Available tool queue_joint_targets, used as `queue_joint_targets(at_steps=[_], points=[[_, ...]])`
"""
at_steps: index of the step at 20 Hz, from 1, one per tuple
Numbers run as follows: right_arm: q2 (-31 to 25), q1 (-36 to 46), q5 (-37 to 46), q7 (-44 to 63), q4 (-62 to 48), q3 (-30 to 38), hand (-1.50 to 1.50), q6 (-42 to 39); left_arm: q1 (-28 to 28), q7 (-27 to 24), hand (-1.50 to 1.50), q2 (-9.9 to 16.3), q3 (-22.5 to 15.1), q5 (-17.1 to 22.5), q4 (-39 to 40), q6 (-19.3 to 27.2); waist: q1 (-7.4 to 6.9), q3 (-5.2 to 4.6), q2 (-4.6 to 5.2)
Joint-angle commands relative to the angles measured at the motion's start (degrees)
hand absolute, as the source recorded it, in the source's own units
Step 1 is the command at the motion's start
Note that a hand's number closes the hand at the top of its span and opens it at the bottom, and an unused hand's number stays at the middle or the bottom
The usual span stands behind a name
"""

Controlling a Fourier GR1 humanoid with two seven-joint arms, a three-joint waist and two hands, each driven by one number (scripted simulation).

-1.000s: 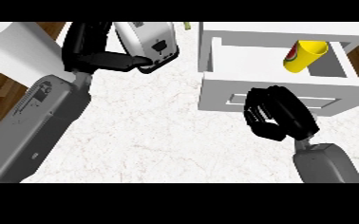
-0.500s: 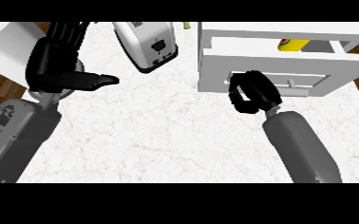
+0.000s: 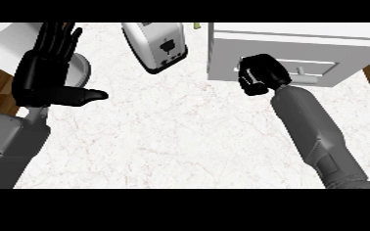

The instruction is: Pick up the cup, place it into the drawer and close the drawer

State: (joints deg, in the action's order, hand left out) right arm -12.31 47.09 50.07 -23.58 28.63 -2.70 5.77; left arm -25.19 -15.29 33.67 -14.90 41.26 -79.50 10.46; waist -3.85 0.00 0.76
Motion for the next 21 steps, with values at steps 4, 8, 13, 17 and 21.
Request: queue_joint_targets(at_steps=[4, 8, 13, 17, 21], points=[[-5.1, 7.2, -1.8, -2.0, -11.4, 4.9, 1.5, -1.3, 1.9, 0.3, -1.5, -1.3, -0.7, -0.1, -2.2, -1.3, -1.55, 0.21, 1.08], [-5.8, 7.5, -2.8, -3.4, -12.3, 5.7, 1.5, -2.3, 0.4, -0.4, -1.5, -1.8, -0.2, 0.1, 0.3, -2.9, -1.69, 0.23, 1.97], [-6.6, 8.6, -4.7, -4.3, -12.7, 7.6, 1.5, -3.0, 1.4, -0.8, -1.5, -2.2, -0.7, 0.0, 0.4, -4.5, -2.27, 0.24, 2.21], [-7.5, 8.7, -6.1, -6.4, -12.1, 9.0, 1.5, -2.8, 2.0, -2.2, -1.5, -3.0, -1.0, -0.3, 1.0, -5.5, -2.54, 0.24, 2.42], [-8.3, 8.2, -6.1, -7.2, -12.7, 9.3, 1.5, -2.8, 3.1, -1.9, -1.5, -2.6, -1.5, -1.0, 0.4, -5.5, -3.32, 0.27, 2.23]])
